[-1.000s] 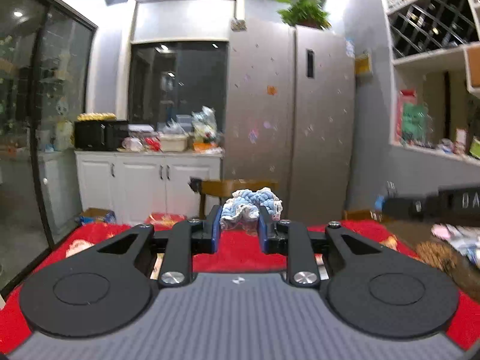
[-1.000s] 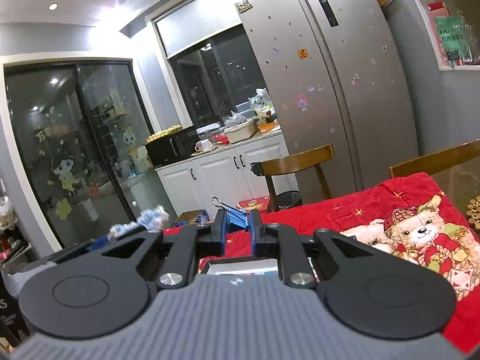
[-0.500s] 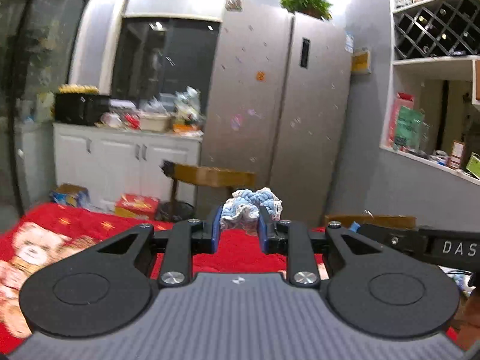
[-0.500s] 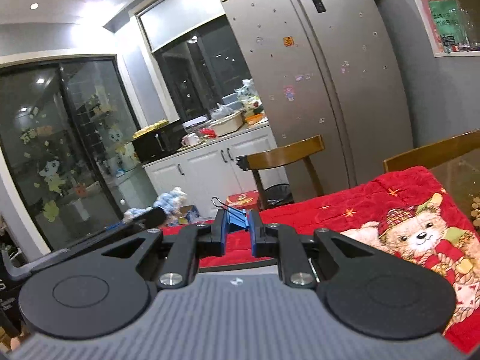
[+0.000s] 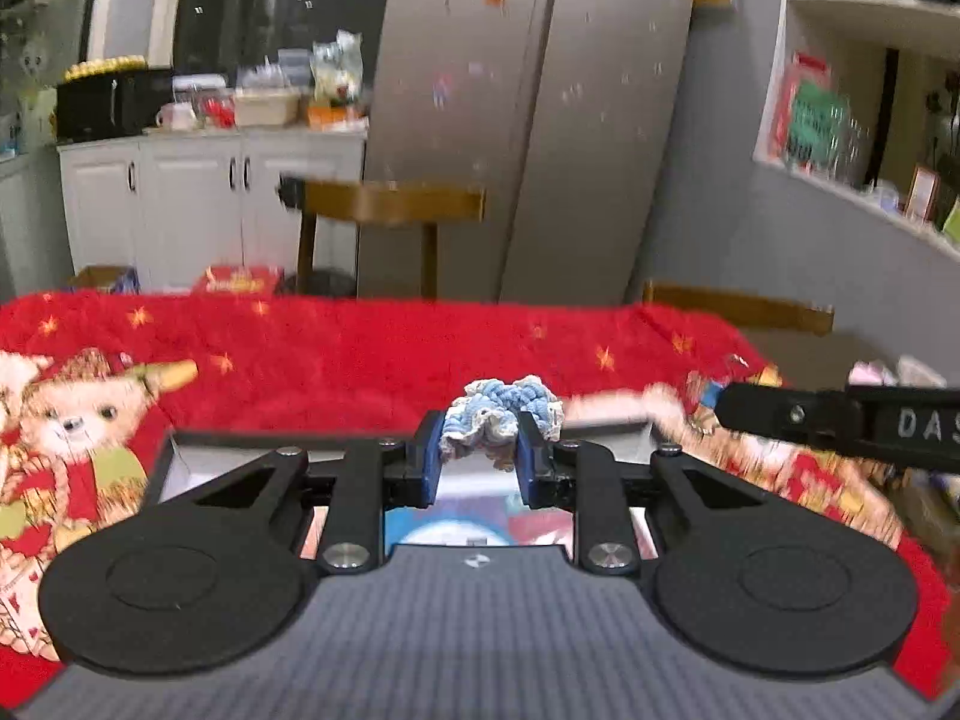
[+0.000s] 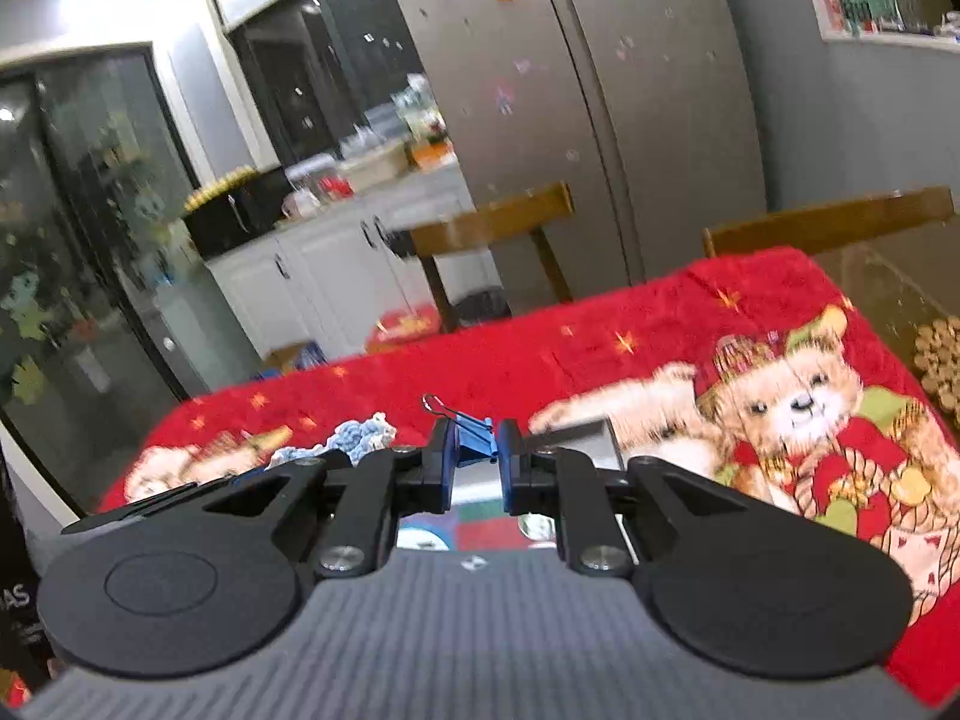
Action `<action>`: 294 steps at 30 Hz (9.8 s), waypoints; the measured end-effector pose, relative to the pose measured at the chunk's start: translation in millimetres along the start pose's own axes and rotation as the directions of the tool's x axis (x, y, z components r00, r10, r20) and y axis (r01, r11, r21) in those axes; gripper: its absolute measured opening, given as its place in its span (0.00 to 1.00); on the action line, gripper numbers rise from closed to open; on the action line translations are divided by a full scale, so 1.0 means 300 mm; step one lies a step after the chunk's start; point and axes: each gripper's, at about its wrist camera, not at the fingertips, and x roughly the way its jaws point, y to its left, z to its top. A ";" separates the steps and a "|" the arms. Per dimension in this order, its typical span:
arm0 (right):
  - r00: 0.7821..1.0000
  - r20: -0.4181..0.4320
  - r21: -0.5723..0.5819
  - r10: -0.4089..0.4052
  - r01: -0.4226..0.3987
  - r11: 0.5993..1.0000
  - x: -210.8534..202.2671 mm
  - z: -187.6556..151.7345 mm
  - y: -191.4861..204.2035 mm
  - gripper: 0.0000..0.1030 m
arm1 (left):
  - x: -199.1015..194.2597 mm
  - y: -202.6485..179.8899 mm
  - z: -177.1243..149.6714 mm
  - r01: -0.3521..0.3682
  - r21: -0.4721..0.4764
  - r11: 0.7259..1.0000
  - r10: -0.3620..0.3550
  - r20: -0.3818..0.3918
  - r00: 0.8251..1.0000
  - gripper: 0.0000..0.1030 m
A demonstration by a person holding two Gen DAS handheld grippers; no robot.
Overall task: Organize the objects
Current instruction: 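Lift and carry the blue scrunchie and binder clip over the box, then lower both held items into the box and open both grippers, then move both grippers back to the remaining items on the quilt, then grasp the brown pompom keychain with the right gripper, then grasp the purple lighter with the left gripper while right holds the keychain, then lift and carry the purple lighter and pompom keychain over the box, then open both grippers to drop the lighter and keychain into the box, then move both grippers back to the blue binder clip and red packet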
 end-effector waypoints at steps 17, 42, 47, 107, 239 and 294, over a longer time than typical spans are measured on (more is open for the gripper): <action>0.973 -0.225 0.074 -0.048 0.066 0.995 0.180 -0.097 -0.078 0.17 | 0.131 0.004 -0.139 0.021 -0.015 1.000 -0.023 -0.183 0.983 0.28; 0.970 -0.237 0.135 0.057 -0.025 0.991 0.117 -0.062 -0.063 0.56 | 0.034 0.057 -0.038 -0.002 -0.036 0.999 -0.004 -0.166 0.986 0.54; 0.975 -0.119 0.118 0.186 -0.172 0.978 -0.060 -0.002 0.016 0.64 | -0.216 0.086 0.074 0.052 -0.031 0.998 -0.052 0.005 0.999 0.67; 0.973 -0.136 -0.210 0.188 -0.214 0.954 -0.077 -0.581 0.303 0.60 | -0.535 0.328 -0.631 0.059 0.201 0.978 -0.030 -0.143 0.989 0.83; 0.963 -0.271 -0.121 -0.005 -0.029 0.992 0.416 -0.079 0.153 0.51 | 0.126 0.382 -0.096 -0.065 -0.057 0.996 0.048 -0.259 0.965 0.83; 0.979 0.037 -0.228 0.202 -0.188 0.955 -0.341 -0.442 0.171 0.93 | -0.758 0.127 -0.566 0.037 0.284 0.958 -0.054 0.052 0.997 0.83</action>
